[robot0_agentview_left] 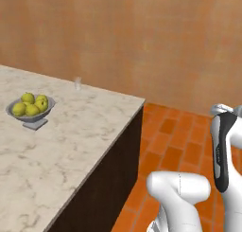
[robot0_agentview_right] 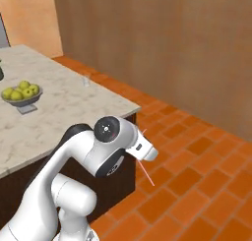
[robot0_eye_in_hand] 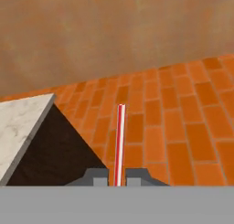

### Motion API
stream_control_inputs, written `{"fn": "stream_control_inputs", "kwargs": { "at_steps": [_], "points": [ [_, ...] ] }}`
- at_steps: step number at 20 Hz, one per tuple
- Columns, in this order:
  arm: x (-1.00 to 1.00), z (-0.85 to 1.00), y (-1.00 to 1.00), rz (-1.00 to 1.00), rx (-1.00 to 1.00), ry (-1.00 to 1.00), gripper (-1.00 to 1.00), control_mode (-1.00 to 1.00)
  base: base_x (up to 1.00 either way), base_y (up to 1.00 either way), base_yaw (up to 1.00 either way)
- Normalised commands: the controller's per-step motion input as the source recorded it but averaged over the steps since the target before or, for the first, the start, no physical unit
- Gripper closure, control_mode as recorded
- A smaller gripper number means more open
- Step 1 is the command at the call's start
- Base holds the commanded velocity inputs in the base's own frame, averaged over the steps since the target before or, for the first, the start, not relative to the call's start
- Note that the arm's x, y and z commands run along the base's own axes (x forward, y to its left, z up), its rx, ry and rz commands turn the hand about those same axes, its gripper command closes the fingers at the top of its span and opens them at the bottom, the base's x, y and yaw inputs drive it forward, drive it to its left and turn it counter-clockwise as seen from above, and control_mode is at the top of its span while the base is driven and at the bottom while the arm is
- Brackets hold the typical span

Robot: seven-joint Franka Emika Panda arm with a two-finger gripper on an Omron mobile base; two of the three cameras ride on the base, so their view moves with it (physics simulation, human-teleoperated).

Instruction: Take a straw from the drawer in front and place it inside the glass cup on the dining counter.

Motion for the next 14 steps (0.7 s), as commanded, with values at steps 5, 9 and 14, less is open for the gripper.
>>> {"fn": "stream_control_inputs", "kwargs": {
  "at_steps": [5, 9, 14],
  "points": [
    [0.00, 0.00, 0.00, 0.00, 0.00, 0.00, 1.00, 1.00, 0.69, -0.80, 0.33],
    [0.00, 0.00, 0.00, 0.00, 0.00, 0.00, 1.00, 1.00, 0.64, -0.81, 0.34],
    [0.00, 0.00, 0.00, 0.00, 0.00, 0.00, 1.00, 1.00, 0.60, -0.80, 0.35]
  ]
}}
